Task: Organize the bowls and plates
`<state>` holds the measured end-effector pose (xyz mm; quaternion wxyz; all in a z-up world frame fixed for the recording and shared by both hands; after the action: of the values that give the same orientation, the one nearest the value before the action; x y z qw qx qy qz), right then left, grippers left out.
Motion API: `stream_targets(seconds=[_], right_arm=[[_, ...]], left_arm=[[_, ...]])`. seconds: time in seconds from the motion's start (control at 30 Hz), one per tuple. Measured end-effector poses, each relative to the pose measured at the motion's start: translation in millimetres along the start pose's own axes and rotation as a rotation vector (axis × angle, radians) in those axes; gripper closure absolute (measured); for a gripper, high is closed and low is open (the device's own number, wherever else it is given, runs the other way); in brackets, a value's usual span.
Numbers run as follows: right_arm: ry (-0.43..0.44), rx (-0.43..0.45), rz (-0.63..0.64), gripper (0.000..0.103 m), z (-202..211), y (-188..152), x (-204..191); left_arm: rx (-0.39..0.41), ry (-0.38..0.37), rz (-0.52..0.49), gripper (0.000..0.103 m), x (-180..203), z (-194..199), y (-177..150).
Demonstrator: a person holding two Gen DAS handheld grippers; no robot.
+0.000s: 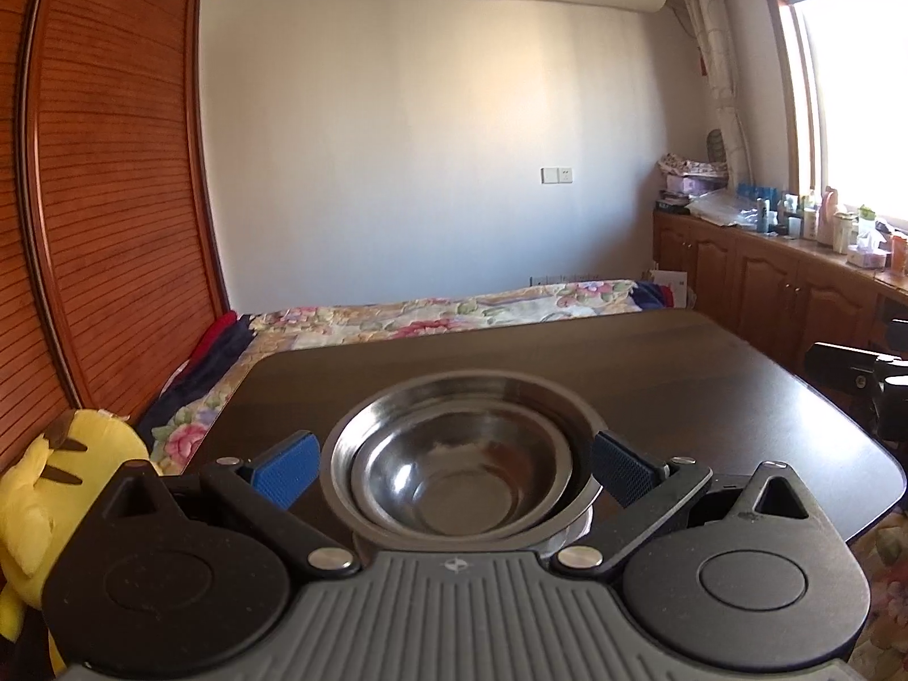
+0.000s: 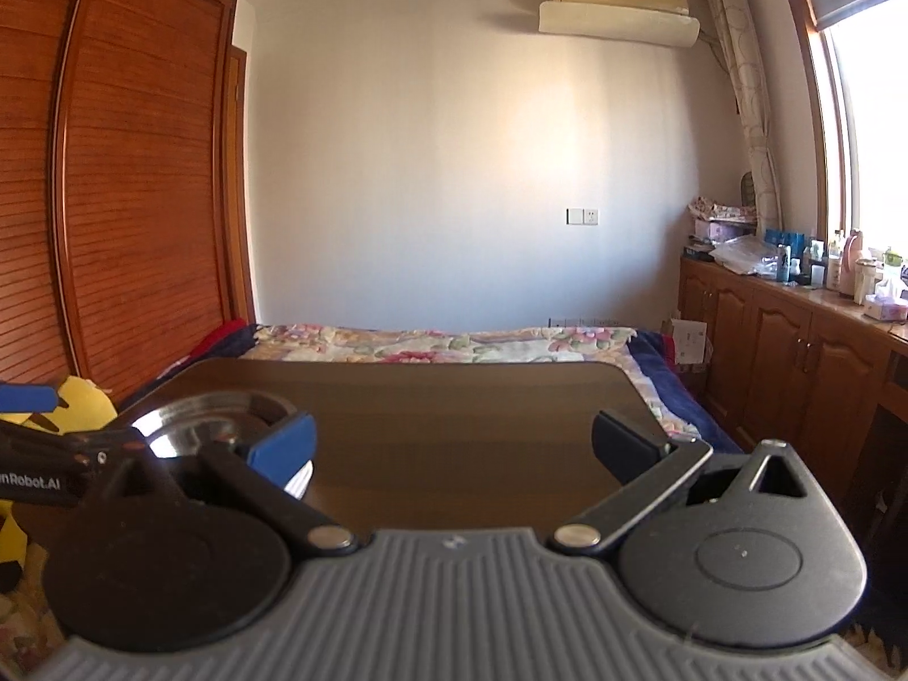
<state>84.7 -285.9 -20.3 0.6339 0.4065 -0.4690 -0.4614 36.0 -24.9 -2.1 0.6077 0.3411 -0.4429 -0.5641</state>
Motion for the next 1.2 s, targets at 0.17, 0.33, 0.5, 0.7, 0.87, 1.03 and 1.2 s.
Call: stream_targets(seconds=[0.17,0.33,0.5,0.7,0.87,1.03,1.2], right_arm=[[-0.009,-0.010,0.013,0.000,-2.1,-4.5,-4.7],[-0.008,-0.029,0.014,0.000,-3.3,-11.8,-6.8],[0.000,-0.038,0.008,0.000,-4.3,-12.5,-4.0],[0.001,-0.037,0.012,0.000,-5.0,-11.5,-1.9],[0.001,-0.037,0.011,0.000,-5.1,-10.9,-1.9],[-0.001,-0.037,0.009,0.000,-5.0,-10.8,-1.7],[-0.001,-0.037,0.007,0.000,-5.3,-10.6,-0.2]], left_arm=[[-0.013,0.028,0.003,0.000,-9.5,-1.5,-10.5],[-0.032,0.039,0.001,0.000,-14.9,-5.3,-19.0],[-0.044,0.049,0.002,0.000,-18.9,-8.0,-23.4],[-0.040,0.047,0.007,0.000,-20.7,-9.0,-21.6],[-0.039,0.048,0.006,0.000,-20.5,-8.8,-21.2],[-0.038,0.049,0.006,0.000,-21.1,-8.6,-20.5],[-0.040,0.046,0.003,0.000,-20.8,-8.3,-19.7]])
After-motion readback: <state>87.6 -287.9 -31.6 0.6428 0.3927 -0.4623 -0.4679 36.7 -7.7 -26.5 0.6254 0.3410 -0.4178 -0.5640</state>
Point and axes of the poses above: each gripper's, at about its wrist camera, not at the fingertips, and z roughly against the way its jaws point, x to its right, y to its top, the point moved 7 cm from there along -z, roughly the way its jaws point, and after that the axes turned 15 degrees about z, right-handed, at the moved point
